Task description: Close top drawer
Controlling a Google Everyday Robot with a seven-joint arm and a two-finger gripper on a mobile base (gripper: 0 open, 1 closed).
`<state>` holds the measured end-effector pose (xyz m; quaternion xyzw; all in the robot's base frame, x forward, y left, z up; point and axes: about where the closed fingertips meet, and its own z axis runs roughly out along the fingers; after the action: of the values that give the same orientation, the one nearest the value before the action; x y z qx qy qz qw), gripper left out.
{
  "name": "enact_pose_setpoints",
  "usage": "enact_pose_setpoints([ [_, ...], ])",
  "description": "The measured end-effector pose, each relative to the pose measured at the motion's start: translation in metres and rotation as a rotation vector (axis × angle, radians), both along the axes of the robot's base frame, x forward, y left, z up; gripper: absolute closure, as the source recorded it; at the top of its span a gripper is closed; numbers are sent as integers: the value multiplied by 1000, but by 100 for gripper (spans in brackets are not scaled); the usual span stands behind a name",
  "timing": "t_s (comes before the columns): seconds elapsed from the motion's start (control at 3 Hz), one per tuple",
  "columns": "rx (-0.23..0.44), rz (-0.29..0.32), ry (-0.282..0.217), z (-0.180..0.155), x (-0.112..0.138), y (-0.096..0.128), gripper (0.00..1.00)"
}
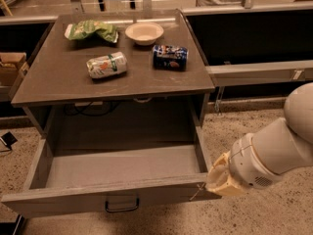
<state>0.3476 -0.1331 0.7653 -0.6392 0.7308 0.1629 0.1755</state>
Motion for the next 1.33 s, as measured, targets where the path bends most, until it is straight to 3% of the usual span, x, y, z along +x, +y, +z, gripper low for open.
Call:
enact_pose_setpoints([
  [0.33,32,59,-25,-2,-16,17,100],
  [0.67,31,60,-25,-2,-16,17,100],
  [1.33,3,45,-2,-107,-18,60,100],
])
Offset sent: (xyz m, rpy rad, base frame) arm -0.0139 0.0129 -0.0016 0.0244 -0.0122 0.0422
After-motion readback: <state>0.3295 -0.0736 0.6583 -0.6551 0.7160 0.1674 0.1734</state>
